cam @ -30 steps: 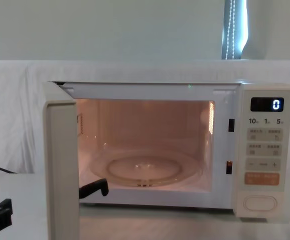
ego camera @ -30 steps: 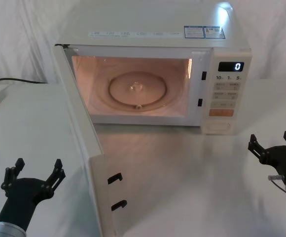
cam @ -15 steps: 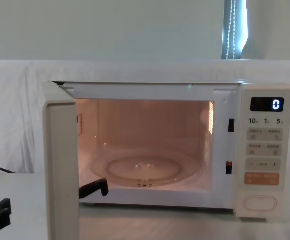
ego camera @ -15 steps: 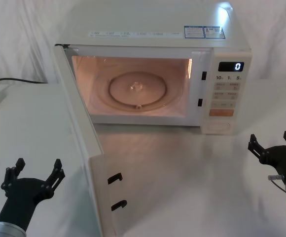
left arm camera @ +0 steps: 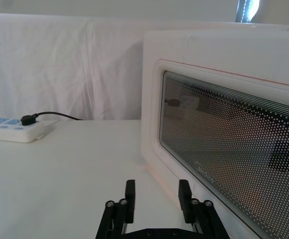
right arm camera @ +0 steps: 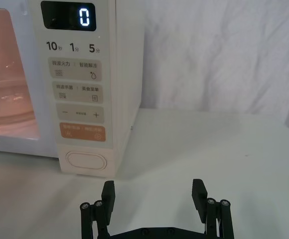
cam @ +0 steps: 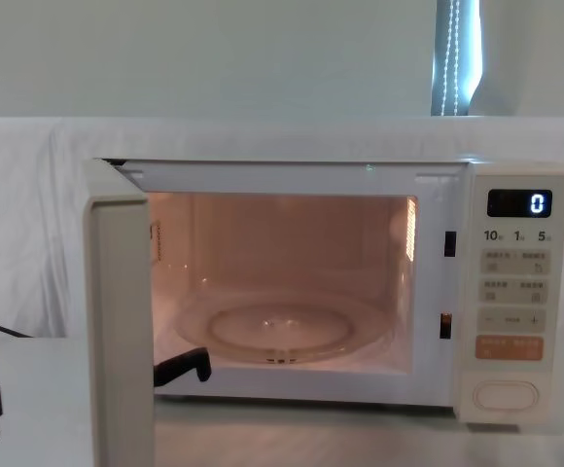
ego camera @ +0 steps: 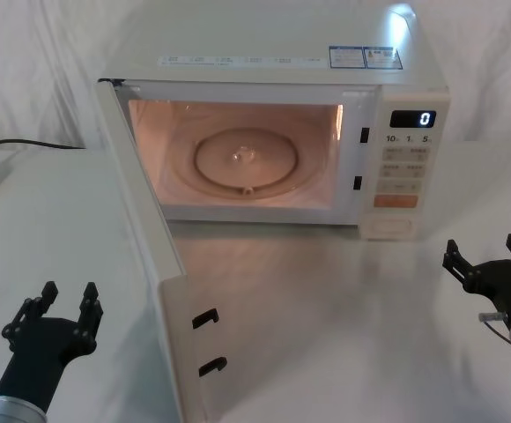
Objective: Press the button to open the microwave door with one hand; close the microwave door with the other hand.
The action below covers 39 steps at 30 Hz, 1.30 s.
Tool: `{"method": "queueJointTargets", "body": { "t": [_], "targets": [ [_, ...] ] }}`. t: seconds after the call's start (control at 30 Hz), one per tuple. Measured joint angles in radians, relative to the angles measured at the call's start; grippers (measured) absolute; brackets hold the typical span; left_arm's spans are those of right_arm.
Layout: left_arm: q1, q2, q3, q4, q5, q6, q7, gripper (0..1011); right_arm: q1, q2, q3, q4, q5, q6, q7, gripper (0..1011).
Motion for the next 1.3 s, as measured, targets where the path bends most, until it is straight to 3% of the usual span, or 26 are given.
{"method": "queueJointTargets", "body": {
  "t": [0.3,0.37,0.4,0.63,0.93,1.3],
  "targets": [
    [0.0,0.0,0.0,0.0,0.0,0.0,0.0,267,0.0,0.0,0.0,0.0,0.0,0.0,0.0,1002],
    [0.0,0.0,0.0,0.0,0.0,0.0,0.0,237,0.0,0.0,0.0,0.0,0.0,0.0,0.0,1002],
    [0.0,0.0,0.0,0.0,0.0,0.0,0.0,168,0.0,0.0,0.0,0.0,0.0,0.0,0.0,1002],
    [0.0,0.0,0.0,0.0,0.0,0.0,0.0,0,0.0,0.0,0.0,0.0,0.0,0.0,0.0,1002],
    [0.001,-0.01,-0.015,-0.005,-0.001,0.013,-0.023,0,0.0,0.0,0.0,0.0,0.0,0.0,0.0,1002],
    [0.025,0.002,-0.063,-0.079,-0.047,0.06,-0.112,0,0.0,0.0,0.0,0.0,0.0,0.0,0.0,1002]
  ]
}}
